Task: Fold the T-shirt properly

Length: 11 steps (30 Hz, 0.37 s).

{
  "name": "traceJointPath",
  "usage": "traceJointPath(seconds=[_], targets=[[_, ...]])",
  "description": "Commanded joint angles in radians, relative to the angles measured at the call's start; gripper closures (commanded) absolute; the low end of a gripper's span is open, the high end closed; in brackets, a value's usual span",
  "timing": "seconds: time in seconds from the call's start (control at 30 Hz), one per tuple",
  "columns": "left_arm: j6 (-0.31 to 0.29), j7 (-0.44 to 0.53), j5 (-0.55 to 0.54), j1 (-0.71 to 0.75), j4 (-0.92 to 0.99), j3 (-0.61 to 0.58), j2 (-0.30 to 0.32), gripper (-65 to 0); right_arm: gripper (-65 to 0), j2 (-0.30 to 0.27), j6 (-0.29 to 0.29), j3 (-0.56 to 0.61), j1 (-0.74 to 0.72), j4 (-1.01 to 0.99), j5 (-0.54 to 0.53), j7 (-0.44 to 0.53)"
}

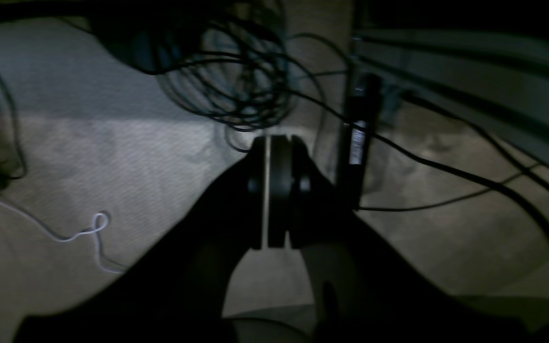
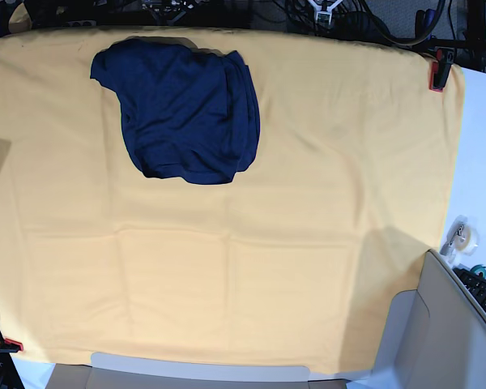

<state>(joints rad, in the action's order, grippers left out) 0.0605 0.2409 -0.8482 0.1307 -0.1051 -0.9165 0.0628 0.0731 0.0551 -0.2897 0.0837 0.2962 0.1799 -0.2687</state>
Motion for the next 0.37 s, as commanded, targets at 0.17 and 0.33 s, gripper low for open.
traceJointPath(seconds=[0.17,0.33], targets=[[0.003,0.011,-0.001,0.005,0.002,-0.002,-0.016,0.0,0.0,0.006,0.001,0.002,-0.014,0.001,-0.001,0.001],[0.003,0.011,-0.003,0.005,0.002,0.000,-0.019,0.0,0.0,0.006,0.001,0.002,-0.025,0.001,-0.006,0.001]])
